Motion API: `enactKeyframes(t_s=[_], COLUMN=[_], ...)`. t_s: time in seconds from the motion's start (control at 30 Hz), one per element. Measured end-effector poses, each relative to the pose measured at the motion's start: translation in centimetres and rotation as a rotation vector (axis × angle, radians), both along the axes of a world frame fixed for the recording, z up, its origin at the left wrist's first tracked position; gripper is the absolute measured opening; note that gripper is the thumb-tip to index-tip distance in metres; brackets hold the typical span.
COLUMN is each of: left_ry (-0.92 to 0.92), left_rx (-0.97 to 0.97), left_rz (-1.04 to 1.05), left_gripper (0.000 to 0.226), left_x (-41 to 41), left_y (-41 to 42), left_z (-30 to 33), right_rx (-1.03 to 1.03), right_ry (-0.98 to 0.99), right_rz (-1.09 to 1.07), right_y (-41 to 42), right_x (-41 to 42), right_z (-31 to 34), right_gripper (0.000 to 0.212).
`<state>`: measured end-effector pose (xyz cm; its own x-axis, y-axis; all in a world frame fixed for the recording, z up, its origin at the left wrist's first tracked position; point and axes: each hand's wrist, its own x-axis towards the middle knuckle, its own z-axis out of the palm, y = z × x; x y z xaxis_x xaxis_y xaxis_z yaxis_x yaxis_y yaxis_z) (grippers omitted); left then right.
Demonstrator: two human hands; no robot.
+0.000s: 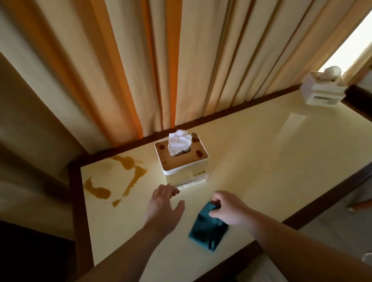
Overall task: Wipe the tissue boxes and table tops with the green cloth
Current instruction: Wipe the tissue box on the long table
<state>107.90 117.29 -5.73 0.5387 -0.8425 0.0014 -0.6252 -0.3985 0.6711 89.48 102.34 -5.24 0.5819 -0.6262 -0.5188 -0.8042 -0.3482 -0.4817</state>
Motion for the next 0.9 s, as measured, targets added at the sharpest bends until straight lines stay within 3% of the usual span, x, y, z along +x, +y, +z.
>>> enactKeyframes(t_s=[0.13,0.23,0.6,0.8,0.9], left_ry=[0.008,0.009,-0.074,-0.128,-0.165], left_rx=[-0.053,-0.072,-0.176,0.06,0.086], left_rz=[-0.023,-0.033,-0.043,0.058,0.023], left_gripper=[0.026,0.023,0.018,0.044,0.052], left_x=[0.6,1.0,3.2,4.4,5.1], left_y=[-0.7,-1.1,-4.6,-9.6,-11.7], left_z=[0.9,1.6,5.7,7.5,7.4], right_rx=[0.124,0.161,-0.031,-0.118,-0.134], right_ry=[-0.064,-0.116,-0.242,-0.302,-0.298], right_rz=[-0.068,-0.054,0.041,0.06,0.103], right_y=[-0.2,-0.3,-5.3,-8.6,-10.0], right_x=[-0.2,-0.4,2.0,3.8,4.7], right_z=[0.9,1.4,7.2,9.5,10.0], right_gripper=[0.022,0.01,0.028,0.015,0.017])
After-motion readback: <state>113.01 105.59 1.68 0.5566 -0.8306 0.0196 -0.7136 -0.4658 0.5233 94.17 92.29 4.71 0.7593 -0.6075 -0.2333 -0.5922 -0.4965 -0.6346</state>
